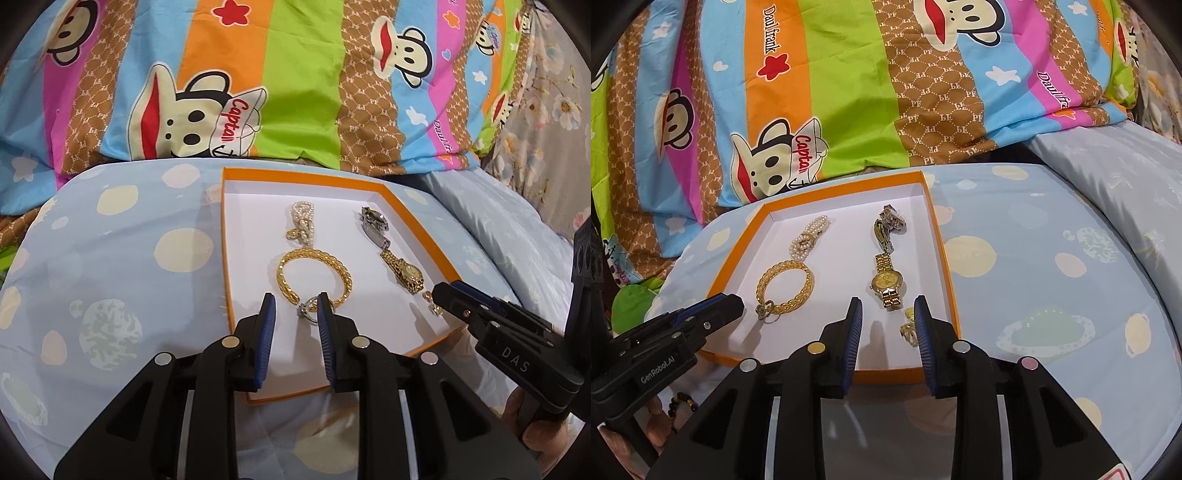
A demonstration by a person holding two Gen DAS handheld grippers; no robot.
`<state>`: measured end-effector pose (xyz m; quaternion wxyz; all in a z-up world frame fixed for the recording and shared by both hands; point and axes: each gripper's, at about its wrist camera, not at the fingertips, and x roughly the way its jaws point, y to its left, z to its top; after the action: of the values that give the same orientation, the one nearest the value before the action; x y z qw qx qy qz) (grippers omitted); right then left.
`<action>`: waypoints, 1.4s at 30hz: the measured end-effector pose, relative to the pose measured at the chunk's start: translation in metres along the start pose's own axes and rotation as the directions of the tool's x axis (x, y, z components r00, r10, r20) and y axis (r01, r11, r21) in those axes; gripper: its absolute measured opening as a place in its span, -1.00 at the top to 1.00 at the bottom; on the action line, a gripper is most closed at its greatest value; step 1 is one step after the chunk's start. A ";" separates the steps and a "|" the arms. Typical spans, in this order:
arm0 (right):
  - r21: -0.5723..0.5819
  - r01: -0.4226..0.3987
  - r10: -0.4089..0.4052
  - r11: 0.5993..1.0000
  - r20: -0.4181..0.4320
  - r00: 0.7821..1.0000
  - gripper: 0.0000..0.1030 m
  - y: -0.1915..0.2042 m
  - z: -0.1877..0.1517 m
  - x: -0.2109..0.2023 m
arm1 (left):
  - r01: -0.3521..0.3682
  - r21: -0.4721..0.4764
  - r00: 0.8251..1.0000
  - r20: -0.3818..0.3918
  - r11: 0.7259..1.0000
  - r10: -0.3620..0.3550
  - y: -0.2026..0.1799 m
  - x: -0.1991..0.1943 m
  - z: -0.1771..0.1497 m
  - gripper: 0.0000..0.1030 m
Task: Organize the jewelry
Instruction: 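Open both grippers to drop the ring and earrings into the box, then move the left gripper to the black-bead bracelet while the right gripper reaches the gold charm earrings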
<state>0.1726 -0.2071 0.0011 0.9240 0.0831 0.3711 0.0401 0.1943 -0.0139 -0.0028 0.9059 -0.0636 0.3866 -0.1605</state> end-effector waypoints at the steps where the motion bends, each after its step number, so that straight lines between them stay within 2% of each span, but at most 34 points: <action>1: 0.000 0.000 0.000 1.000 0.004 1.000 0.45 0.000 0.000 -0.001 | 0.002 -0.007 1.000 0.007 1.000 -0.002 0.002 -0.002 0.001 0.57; 8: 0.003 0.009 -0.009 1.000 0.046 0.999 0.45 -0.003 0.000 -0.010 | -0.021 -0.015 0.998 0.062 1.000 0.022 0.004 -0.014 0.002 0.57; 17: -0.008 0.028 -0.027 1.000 0.066 0.997 0.45 0.000 -0.016 -0.037 | -0.061 -0.054 0.995 0.079 0.997 0.065 0.017 -0.045 -0.006 0.56; 21: 0.002 0.010 -0.010 1.000 0.041 0.999 0.45 0.002 -0.037 -0.052 | -0.071 -0.071 0.996 0.056 0.995 0.075 0.028 -0.066 -0.025 0.35; 28: 0.032 -0.023 0.023 0.999 0.014 1.000 0.45 0.009 -0.068 -0.072 | -0.082 -0.105 0.997 -0.005 0.991 0.082 0.043 -0.090 -0.065 0.35; 32: 0.032 -0.042 0.042 0.999 -0.010 0.999 0.45 0.016 -0.082 -0.078 | -0.073 -0.112 0.997 -0.013 0.991 0.072 0.044 -0.100 -0.077 0.34; 34: 0.029 -0.046 0.046 0.999 -0.009 0.999 0.44 0.020 -0.088 -0.082 | -0.074 -0.106 0.997 -0.021 0.992 0.072 0.042 -0.101 -0.082 0.21; 40: 0.038 -0.056 0.057 0.998 -0.019 0.998 0.42 0.023 -0.098 -0.088 | -0.060 -0.097 0.997 -0.060 0.994 0.055 0.035 -0.099 -0.093 0.14; 42: 0.034 -0.060 0.061 0.998 -0.031 0.998 0.42 0.026 -0.100 -0.088 | -0.067 -0.086 0.996 -0.060 0.994 0.062 0.032 -0.099 -0.094 0.02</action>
<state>0.0397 -0.1815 -0.0055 0.9149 0.1090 0.3836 0.0633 0.0703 0.0503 -0.0082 0.8954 -0.0864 0.4211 -0.1159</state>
